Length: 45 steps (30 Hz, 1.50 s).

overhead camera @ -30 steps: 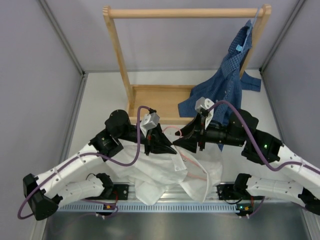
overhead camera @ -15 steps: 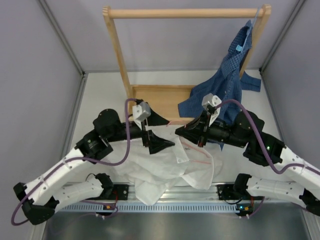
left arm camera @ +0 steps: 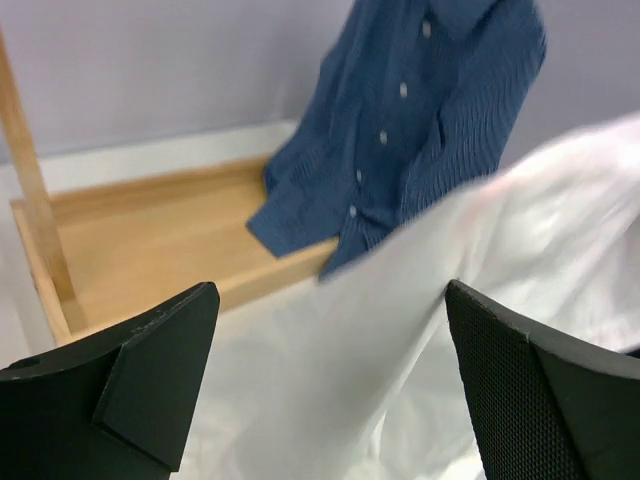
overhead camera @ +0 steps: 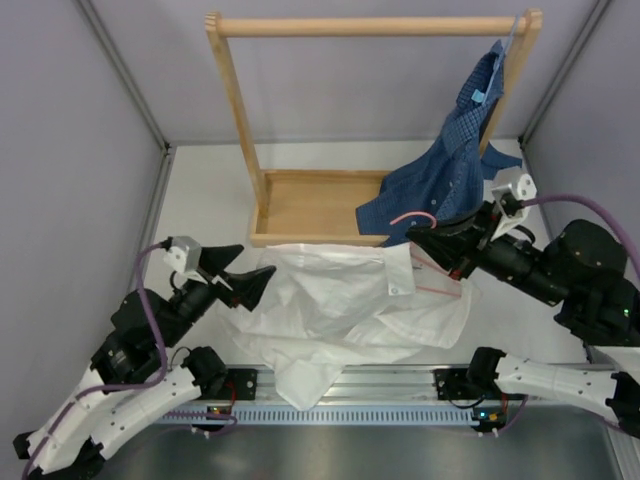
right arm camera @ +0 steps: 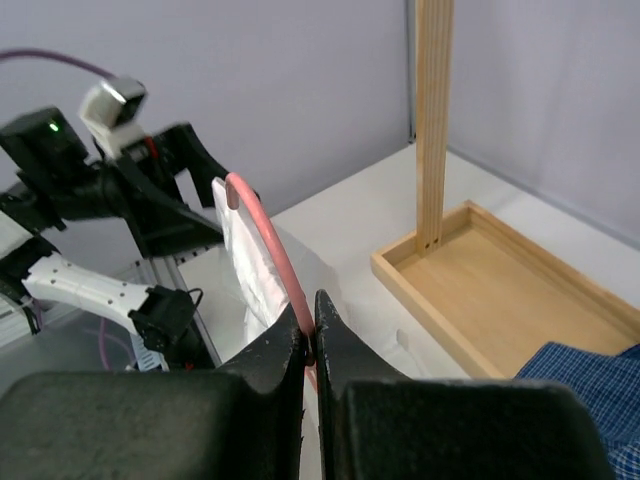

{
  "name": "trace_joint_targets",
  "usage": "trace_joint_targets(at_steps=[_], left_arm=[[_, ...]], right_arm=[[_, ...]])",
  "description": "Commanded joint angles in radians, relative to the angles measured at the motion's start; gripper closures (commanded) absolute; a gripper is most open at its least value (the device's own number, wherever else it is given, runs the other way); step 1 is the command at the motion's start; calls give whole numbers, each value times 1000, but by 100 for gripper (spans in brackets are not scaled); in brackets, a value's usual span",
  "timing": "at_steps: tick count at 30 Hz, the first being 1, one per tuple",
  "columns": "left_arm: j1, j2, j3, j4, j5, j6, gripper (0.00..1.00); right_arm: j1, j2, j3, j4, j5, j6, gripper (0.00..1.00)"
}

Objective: Place the shirt on the hanger

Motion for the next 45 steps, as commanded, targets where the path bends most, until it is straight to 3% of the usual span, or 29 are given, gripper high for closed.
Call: trace_joint_targets(at_steps=[1, 5, 8, 11, 12, 13, 15, 16, 17, 18, 20, 25, 31, 35, 37, 40, 41, 42, 43, 44, 45], left_arm=[[-2, 0, -42, -17, 116, -26, 2], [-2, 22, -77, 81, 185, -50, 2], [-1, 81, -125, 181, 237, -66, 11], [-1, 166, -152, 265, 205, -90, 62], [-1, 185, -155, 278, 166, -96, 73], [-1, 220, -149, 281, 117, -110, 100], [-1, 249, -131, 222, -154, -162, 100], [-1, 259, -122, 182, -278, -235, 100], [-1, 282, -93, 121, -544, -292, 100], [1, 292, -82, 14, -650, -340, 100], [1, 305, -70, -36, -787, -412, 100], [1, 303, -85, -35, -755, -446, 100], [1, 247, -116, 138, -487, -302, 100], [1, 224, -82, 97, -505, -293, 100], [1, 216, -54, 82, -505, -274, 93], [1, 208, -7, 1, -548, -285, 91], [1, 210, 8, -35, -616, -302, 86], [1, 216, 24, -119, -655, -340, 75], [1, 225, 39, -162, -689, -355, 35], [1, 234, 76, -209, -745, -374, 11], [1, 242, 97, -284, -746, -388, 2]], right_arm=[[9, -21, 91, -71, 7, -34, 100], [8, -39, 111, -105, -22, -38, 100], [8, -53, 113, -105, -31, -37, 100], [8, -58, 117, -105, -30, -38, 100], [9, -58, 114, -105, -28, -40, 100], [8, -64, 114, -103, -21, -41, 100], [8, -73, 101, -105, 33, -41, 100], [8, -87, 94, -105, 57, -43, 100], [8, -95, 88, -105, 92, -44, 100], [9, -101, 76, -105, 108, -46, 100], [8, -116, 62, -105, 133, -49, 100], [8, -98, 51, -100, 151, -50, 100], [8, -12, 68, -51, 114, -50, 100], [8, 34, 100, -16, 116, -60, 100], [8, 48, 110, 4, 120, -61, 100], [8, 56, 131, 9, 137, -61, 100], [8, 57, 137, 9, 140, -61, 100], [8, 54, 139, 9, 151, -58, 100], [8, 51, 140, 9, 153, -58, 100], [8, 49, 143, 7, 156, -57, 100], [9, 45, 142, 7, 157, -53, 100]])
